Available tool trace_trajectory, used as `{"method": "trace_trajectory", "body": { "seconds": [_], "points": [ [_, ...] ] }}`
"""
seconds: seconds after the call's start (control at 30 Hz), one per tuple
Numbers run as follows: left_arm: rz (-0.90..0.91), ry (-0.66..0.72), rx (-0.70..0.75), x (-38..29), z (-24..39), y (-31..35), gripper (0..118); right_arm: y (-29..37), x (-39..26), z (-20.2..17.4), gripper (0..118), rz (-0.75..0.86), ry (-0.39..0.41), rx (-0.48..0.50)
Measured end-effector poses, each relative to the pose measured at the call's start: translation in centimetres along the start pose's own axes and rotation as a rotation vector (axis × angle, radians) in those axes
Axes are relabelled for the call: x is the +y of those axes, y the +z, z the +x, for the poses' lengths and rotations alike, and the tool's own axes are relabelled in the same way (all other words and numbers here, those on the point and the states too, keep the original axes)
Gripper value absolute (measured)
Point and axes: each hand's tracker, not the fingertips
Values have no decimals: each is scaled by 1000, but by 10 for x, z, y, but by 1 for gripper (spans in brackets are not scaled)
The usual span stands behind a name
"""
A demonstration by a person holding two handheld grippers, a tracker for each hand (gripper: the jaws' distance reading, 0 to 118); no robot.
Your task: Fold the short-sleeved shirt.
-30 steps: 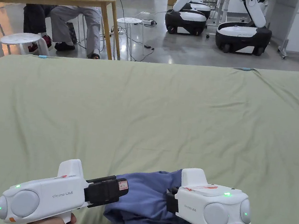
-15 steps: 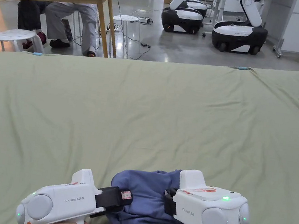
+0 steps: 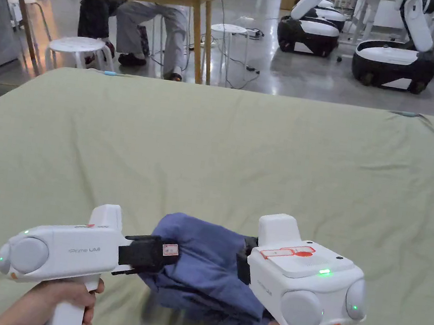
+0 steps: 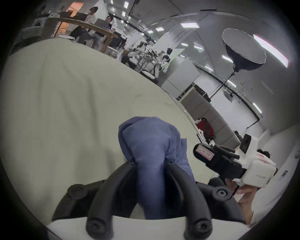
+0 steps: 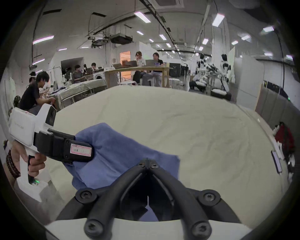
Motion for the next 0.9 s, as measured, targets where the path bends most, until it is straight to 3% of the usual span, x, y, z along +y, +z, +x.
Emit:
{"method": "trace_trajectory", "body": {
  "seconds": [0.13, 0.23, 0.43, 0.57, 0.7, 0.73, 0.83, 0.9],
  "points": [
    [40, -23, 47, 30, -72, 58, 21, -28, 23, -60, 0, 39, 38, -8],
    [83, -27, 98, 50, -128, 108, 21, -51, 34, -100, 0, 57, 41, 59],
    [57, 0, 229, 80, -232, 205, 21, -80, 42, -170, 0, 57, 133, 102],
    [53, 26, 275, 76, -264, 219, 21, -107, 41, -205, 0, 34, 155, 143],
    [47, 16, 298, 67, -261, 209, 25, -115, 39, -218, 0, 13, 175, 161],
    [68, 0, 321, 65, -260, 209, 41, -116, 39, -218, 0, 10, 176, 161],
    [109, -17, 417, 64, -242, 210, 118, -110, 43, -212, 0, 10, 180, 162],
    [165, 10, 396, 71, -235, 221, 109, -105, 46, -207, 0, 15, 182, 161]
  ]
}}
